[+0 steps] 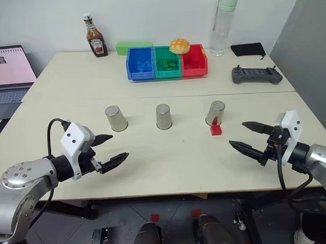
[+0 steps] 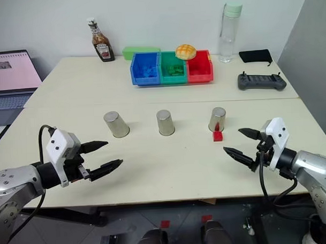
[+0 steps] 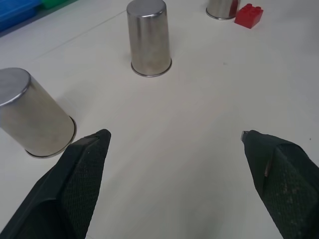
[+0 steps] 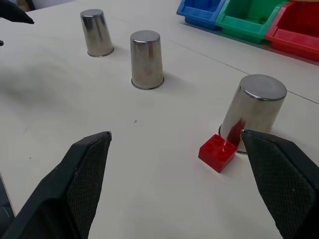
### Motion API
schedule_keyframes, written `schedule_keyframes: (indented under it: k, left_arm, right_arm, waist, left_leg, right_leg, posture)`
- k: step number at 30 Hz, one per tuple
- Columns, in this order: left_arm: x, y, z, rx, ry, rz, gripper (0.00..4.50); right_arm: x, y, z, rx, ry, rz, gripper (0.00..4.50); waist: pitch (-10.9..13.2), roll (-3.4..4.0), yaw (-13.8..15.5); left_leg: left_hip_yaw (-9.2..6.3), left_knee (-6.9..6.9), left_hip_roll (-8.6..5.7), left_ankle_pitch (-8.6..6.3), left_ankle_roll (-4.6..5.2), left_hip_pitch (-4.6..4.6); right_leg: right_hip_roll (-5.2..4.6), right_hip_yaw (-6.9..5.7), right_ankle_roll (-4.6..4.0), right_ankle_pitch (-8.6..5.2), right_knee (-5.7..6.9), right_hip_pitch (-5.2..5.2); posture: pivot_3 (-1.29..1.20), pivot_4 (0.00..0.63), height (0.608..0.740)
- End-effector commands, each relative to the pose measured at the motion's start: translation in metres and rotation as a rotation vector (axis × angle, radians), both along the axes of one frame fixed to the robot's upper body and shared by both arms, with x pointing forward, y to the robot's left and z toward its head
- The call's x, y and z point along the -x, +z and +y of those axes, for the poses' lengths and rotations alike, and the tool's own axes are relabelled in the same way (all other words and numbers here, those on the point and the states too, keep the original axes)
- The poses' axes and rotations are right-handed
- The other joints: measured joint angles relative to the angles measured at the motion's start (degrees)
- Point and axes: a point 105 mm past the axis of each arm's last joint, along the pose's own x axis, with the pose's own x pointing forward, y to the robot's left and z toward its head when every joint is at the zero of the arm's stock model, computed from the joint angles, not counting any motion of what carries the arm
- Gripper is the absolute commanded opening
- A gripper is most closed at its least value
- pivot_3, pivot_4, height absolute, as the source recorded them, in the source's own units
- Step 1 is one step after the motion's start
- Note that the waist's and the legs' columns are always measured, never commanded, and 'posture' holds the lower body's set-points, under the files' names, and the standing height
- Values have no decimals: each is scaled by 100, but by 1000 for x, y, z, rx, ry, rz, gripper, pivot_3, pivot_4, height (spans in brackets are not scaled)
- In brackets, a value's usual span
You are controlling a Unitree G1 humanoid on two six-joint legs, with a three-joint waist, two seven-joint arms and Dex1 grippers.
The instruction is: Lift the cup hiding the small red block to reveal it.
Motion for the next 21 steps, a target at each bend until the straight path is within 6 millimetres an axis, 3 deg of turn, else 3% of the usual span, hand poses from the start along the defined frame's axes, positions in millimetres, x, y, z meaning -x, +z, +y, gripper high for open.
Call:
schedule_keyframes:
  k: [1, 21]
  left_arm:
    - [2, 14, -2, -7, -20, -53, 4500]
    - [-3, 16, 1, -53, 22, -72, 4500]
  right_arm:
    - [1, 12, 1, 8, 28, -35, 4425]
    - [3, 11, 1, 10, 29, -32, 4425]
  waist:
    - [0, 0, 1]
    - [0, 0, 1]
  left_leg:
    - [0, 0, 0, 0, 0, 0]
    - [0, 0, 0, 0, 0, 0]
  right_leg:
    - [0, 1, 0, 0, 0, 0]
    - [0, 1, 0, 0, 0, 0]
  posture:
    - [0, 150, 740]
    - [0, 150, 740]
